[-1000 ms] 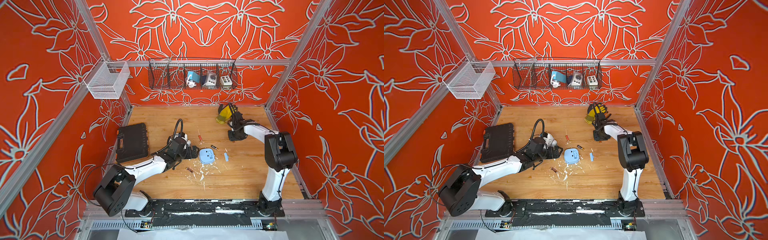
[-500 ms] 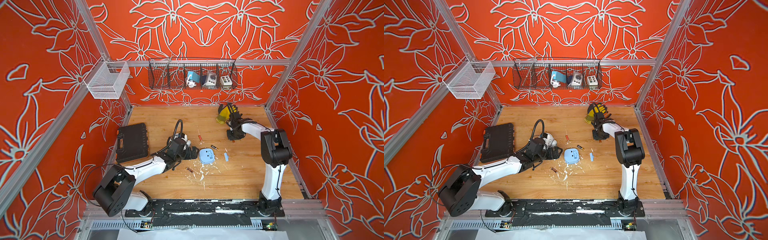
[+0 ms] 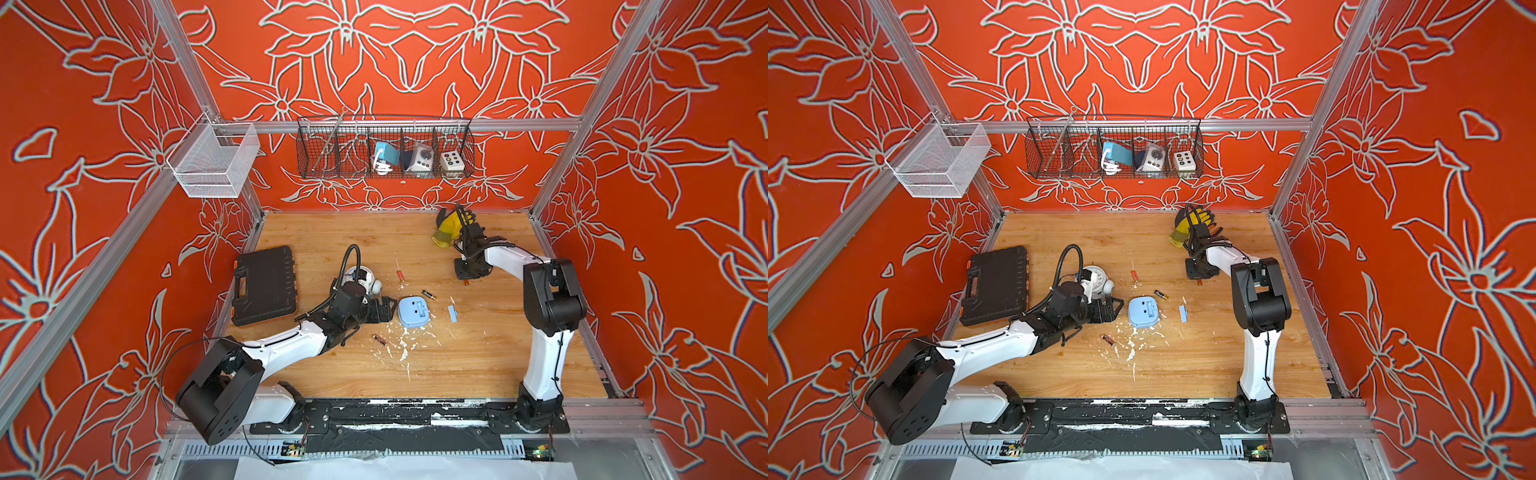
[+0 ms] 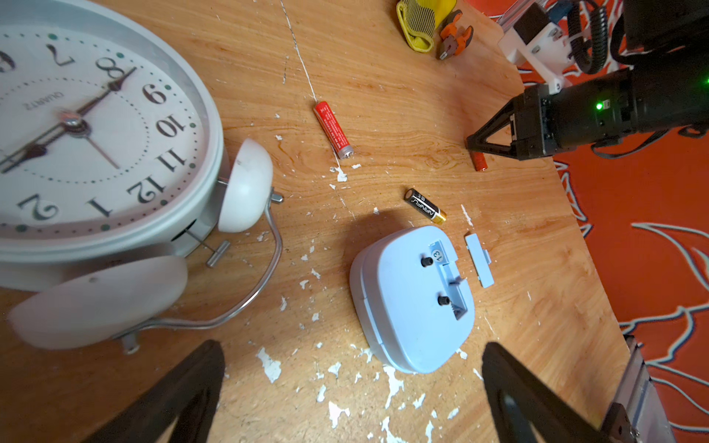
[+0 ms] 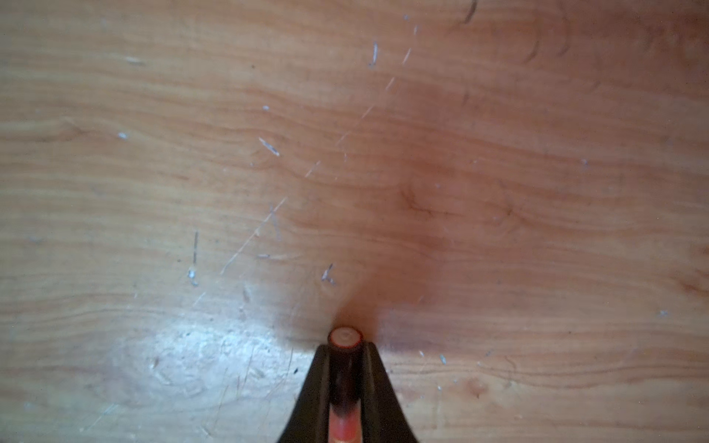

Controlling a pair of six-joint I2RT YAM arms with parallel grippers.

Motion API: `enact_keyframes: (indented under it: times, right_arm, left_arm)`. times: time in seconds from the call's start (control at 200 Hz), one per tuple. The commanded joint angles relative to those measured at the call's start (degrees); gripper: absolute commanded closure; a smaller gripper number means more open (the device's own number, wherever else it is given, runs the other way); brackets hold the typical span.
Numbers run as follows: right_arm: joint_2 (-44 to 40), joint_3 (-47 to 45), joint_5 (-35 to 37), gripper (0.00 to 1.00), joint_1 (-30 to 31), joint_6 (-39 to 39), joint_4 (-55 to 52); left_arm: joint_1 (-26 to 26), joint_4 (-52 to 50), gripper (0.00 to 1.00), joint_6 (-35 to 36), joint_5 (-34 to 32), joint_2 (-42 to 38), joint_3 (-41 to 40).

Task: Insert the battery into the alarm
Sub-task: Pick up the battery at the center of the board.

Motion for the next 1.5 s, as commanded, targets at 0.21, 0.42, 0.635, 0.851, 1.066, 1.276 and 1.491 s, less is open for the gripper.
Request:
enact_keyframes:
  times: [0.21,0.42,0.635,0.851,1.066,1.276,1.491]
  right_arm:
    - [-15.1,-13.5,-11.5,0.9,-0.3,8.0,15.3]
    - [-25.0,-25.7,-22.1,0.91,-0.3,19.2,32.7]
    - [-33.7,-38.5,-27.3,0.95,0.4,35.5,54.8]
    - [-39.3,-44.6,-27.6,1.0,1.9,42.1,63.0]
    - [-43.6,-45.8,-28.9,1.0,4.3,44.4,63.8]
    - [-45.9,-46.1,-28.5,1.0,7.6,45.5,63.8]
    - [-46.3,-45.9,-28.2,1.0,10.0,45.7,63.7]
  left_arm:
    - [-0.5,20.5,0.02,-4.8,0.9,-1.7,-4.8]
    - [-2.9,29.1,0.04,-5.5,2.6,0.8,-2.7]
    - [-8.2,33.2,0.19,-4.8,2.6,5.2,2.4]
    - [-10.2,32.6,0.34,-3.0,4.0,9.3,7.5]
    - [-11.1,34.4,0.4,-4.9,6.8,13.1,10.1]
    - [-11.4,34.7,0.43,-5.4,8.7,15.3,12.3]
    - [-11.3,34.6,0.48,-5.0,8.5,15.3,13.1]
